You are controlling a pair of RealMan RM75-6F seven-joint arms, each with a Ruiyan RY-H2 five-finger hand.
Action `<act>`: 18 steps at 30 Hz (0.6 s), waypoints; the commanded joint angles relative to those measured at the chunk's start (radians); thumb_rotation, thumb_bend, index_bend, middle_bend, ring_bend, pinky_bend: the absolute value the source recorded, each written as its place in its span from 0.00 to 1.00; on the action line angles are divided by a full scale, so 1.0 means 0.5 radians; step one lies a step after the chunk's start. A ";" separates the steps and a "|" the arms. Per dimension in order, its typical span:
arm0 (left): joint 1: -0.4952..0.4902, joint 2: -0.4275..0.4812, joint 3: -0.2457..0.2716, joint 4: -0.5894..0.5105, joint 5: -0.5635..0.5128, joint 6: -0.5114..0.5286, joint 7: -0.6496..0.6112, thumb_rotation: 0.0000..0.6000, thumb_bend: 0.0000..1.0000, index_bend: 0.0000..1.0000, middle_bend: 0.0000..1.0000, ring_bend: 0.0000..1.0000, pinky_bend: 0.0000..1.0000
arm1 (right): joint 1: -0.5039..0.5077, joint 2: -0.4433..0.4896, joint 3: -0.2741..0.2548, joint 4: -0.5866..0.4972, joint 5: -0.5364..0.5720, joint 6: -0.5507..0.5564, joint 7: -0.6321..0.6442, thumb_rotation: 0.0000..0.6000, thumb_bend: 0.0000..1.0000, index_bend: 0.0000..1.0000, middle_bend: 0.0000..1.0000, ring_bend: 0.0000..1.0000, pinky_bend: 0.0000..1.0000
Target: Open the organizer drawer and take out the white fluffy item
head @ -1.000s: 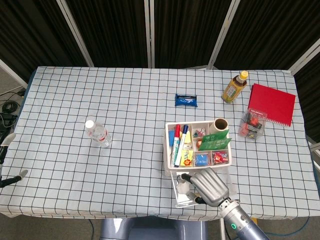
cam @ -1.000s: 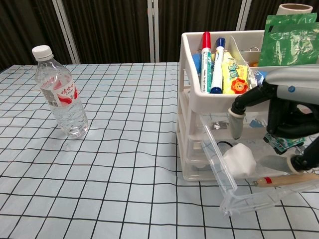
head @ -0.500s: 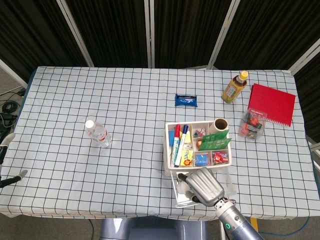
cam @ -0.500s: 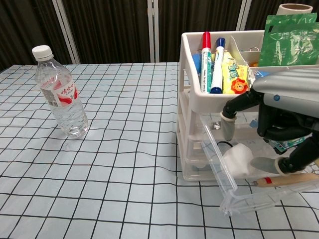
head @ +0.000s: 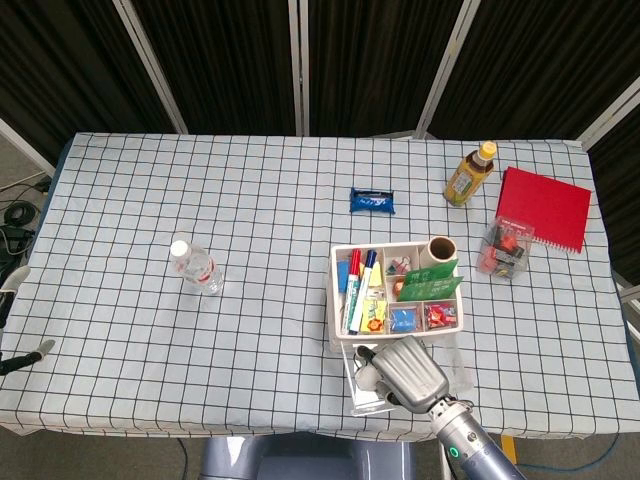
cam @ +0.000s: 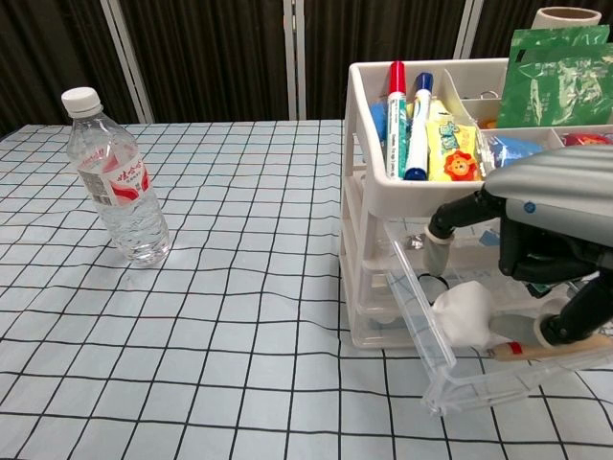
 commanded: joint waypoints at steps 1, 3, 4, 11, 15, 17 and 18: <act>0.001 0.001 -0.001 0.000 0.000 0.003 -0.003 1.00 0.12 0.00 0.00 0.00 0.00 | 0.032 0.005 0.002 -0.035 0.073 -0.004 -0.054 1.00 0.21 0.38 1.00 1.00 0.83; 0.001 0.001 -0.001 0.000 -0.001 0.001 -0.004 1.00 0.12 0.00 0.00 0.00 0.00 | 0.044 0.002 0.004 -0.047 0.096 0.001 -0.078 1.00 0.21 0.38 1.00 1.00 0.83; 0.000 0.001 -0.001 0.001 -0.001 0.001 -0.005 1.00 0.12 0.00 0.00 0.00 0.00 | 0.050 0.000 0.003 -0.053 0.110 0.004 -0.091 1.00 0.21 0.38 1.00 1.00 0.83; 0.002 0.005 -0.002 0.003 -0.002 0.003 -0.016 1.00 0.12 0.00 0.00 0.00 0.00 | 0.079 -0.048 -0.013 -0.048 0.147 0.037 -0.133 1.00 0.22 0.51 1.00 1.00 0.83; 0.003 0.006 -0.002 0.004 -0.001 0.003 -0.021 1.00 0.12 0.00 0.00 0.00 0.00 | 0.081 -0.060 -0.024 -0.037 0.148 0.049 -0.134 1.00 0.22 0.58 1.00 1.00 0.83; 0.003 0.007 -0.003 0.004 -0.001 0.003 -0.027 1.00 0.12 0.00 0.00 0.00 0.00 | 0.083 -0.063 -0.031 -0.033 0.146 0.054 -0.131 1.00 0.22 0.59 1.00 1.00 0.83; 0.002 0.008 -0.003 0.005 -0.003 0.002 -0.030 1.00 0.12 0.00 0.00 0.00 0.00 | 0.083 -0.064 -0.034 -0.031 0.144 0.056 -0.128 1.00 0.22 0.60 1.00 1.00 0.83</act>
